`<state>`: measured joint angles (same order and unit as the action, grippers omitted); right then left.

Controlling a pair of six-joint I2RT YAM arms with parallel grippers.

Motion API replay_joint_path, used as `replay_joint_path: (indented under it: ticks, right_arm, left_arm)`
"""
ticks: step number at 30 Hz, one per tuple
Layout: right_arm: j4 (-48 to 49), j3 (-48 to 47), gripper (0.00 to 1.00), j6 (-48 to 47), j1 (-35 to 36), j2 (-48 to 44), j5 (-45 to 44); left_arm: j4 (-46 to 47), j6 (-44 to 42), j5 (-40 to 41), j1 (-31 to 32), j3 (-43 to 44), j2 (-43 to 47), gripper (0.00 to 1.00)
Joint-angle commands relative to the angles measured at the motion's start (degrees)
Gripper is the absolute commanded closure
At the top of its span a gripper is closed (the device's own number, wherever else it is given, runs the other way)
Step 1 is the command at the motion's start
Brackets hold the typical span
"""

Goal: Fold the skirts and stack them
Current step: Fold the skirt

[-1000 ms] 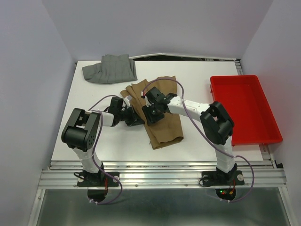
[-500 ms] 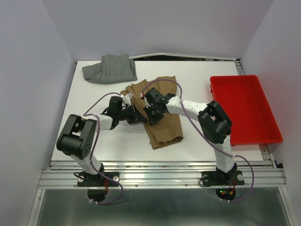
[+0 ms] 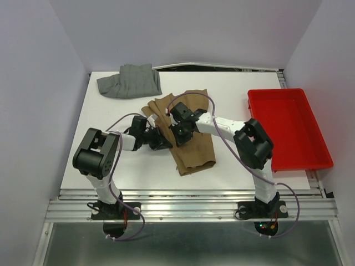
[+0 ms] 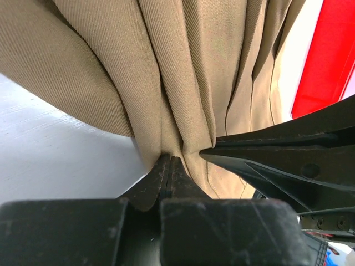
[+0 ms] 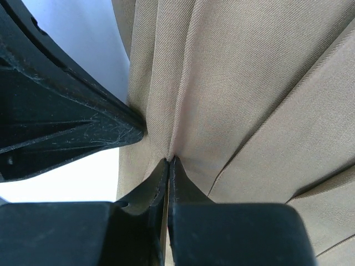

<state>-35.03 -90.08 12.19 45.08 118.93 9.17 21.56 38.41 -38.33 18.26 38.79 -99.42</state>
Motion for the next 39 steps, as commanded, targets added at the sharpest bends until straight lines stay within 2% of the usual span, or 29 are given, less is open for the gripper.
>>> replay_joint_path:
  ticks: [1,13,20,23,24,25,26,27,31,34,36,38,39]
  right_arm:
    - [-0.48,-2.73,0.99,-0.67,0.54,-1.69,0.58]
    - [-1.27,-3.87,0.99,3.28,0.54,-4.15,9.46]
    - [-0.04,-2.82,0.99,5.48,0.54,-0.11,10.87]
    - [-0.22,-4.92,0.99,5.48,0.54,1.91,10.52]
    - [-0.04,-5.27,0.99,4.7,0.54,2.18,10.17]
    - [0.13,-5.28,0.99,4.52,0.54,2.61,9.91]
    - [0.22,-5.19,0.99,4.34,0.01,2.88,9.9]
    - [0.74,-4.58,0.99,4.16,-0.69,3.06,10.34]
    - [2.59,-2.47,0.99,4.34,-2.18,2.97,12.09]
    - [4.17,-2.29,0.99,4.69,-3.41,2.62,14.2]
    - [4.53,-3.51,0.89,4.69,-3.42,2.36,17.01]
    - [4.35,-4.83,0.6,4.69,-3.95,2.09,20.44]
    - [4.35,-5.97,0.48,4.86,-4.47,1.66,21.49]
  left_arm:
    - [-0.99,-1.32,2.37,0.02,0.24,1.07,1.0]
    - [-2.67,-1.5,2.64,0.02,2.61,-2.71,1.0]
    - [-3.45,-1.59,3.52,0.02,2.79,-2.1,1.0]
    - [-6.52,-2.9,3.61,-0.24,4.36,-0.96,1.0]
    - [-9.4,-3.69,3.52,-0.85,4.98,-0.35,0.95]
    - [-11.35,-3.7,3.52,-1.47,6.64,1.4,0.95]
    - [-13.54,-6.66,2.74,-2.0,7.61,2.55,0.89]
    - [-18.44,-8.86,2.47,-3.48,9.45,3.43,0.68]
    - [-34.51,-15.8,2.47,-9.01,14.9,7.91,0.57]
    - [-42.46,-18.37,3.69,-12.28,17.46,10.64,0.5]
    - [-46.41,-23.52,4.22,-12.99,20.62,12.57,0.48]
    - [-47.66,-26.88,3.27,-12.9,23.77,13.63,0.49]
    - [-47.84,-33.16,1.87,-12.12,24.66,14.85,0.53]
